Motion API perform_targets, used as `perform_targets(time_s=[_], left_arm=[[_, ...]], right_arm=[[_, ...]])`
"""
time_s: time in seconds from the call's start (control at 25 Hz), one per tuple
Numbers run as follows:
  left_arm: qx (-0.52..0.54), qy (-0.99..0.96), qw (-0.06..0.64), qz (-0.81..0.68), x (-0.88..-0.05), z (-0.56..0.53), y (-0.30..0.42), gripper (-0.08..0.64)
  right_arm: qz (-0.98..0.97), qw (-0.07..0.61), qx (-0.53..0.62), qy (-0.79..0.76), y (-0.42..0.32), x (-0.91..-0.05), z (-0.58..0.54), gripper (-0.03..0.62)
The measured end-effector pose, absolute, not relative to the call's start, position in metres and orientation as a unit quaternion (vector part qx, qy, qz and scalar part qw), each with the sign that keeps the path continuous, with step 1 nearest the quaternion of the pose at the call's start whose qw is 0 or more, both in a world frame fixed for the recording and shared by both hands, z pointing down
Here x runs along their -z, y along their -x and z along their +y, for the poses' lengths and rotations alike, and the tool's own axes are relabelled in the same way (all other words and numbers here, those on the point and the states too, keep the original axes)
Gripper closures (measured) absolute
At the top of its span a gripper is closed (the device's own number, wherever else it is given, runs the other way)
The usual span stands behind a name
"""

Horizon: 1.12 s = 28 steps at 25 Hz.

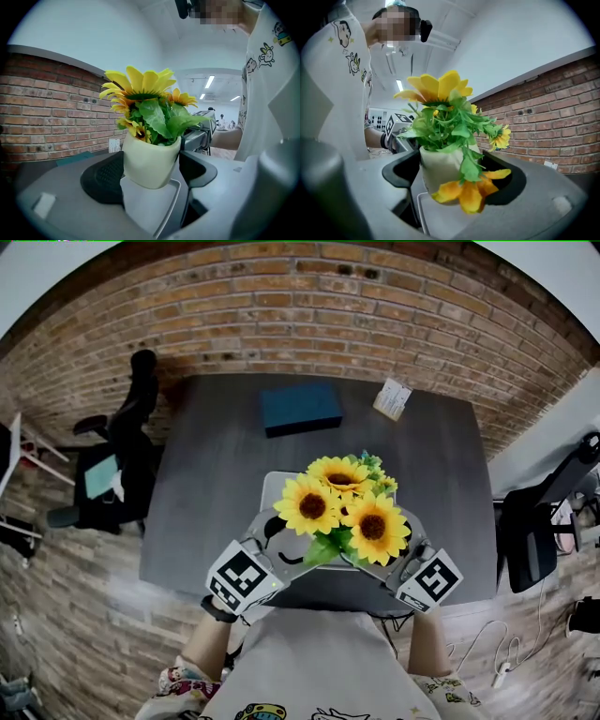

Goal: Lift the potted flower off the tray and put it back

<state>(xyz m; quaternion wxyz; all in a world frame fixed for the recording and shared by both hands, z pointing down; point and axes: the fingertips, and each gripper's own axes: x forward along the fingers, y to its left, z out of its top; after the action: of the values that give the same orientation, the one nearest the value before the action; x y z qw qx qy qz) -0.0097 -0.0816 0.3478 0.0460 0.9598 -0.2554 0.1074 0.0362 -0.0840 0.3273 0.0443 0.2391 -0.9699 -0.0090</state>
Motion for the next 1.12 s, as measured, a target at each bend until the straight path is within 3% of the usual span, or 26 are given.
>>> perform_targets(time_s=[1.12], left_arm=[[-0.105, -0.96, 0.089, -0.245, -0.3497, -0.0749, 0.0067, 0.172]], right_arm=[[-0.967, 0.047, -0.02, -0.248, -0.0393, -0.3313, -0.0769, 0.175]])
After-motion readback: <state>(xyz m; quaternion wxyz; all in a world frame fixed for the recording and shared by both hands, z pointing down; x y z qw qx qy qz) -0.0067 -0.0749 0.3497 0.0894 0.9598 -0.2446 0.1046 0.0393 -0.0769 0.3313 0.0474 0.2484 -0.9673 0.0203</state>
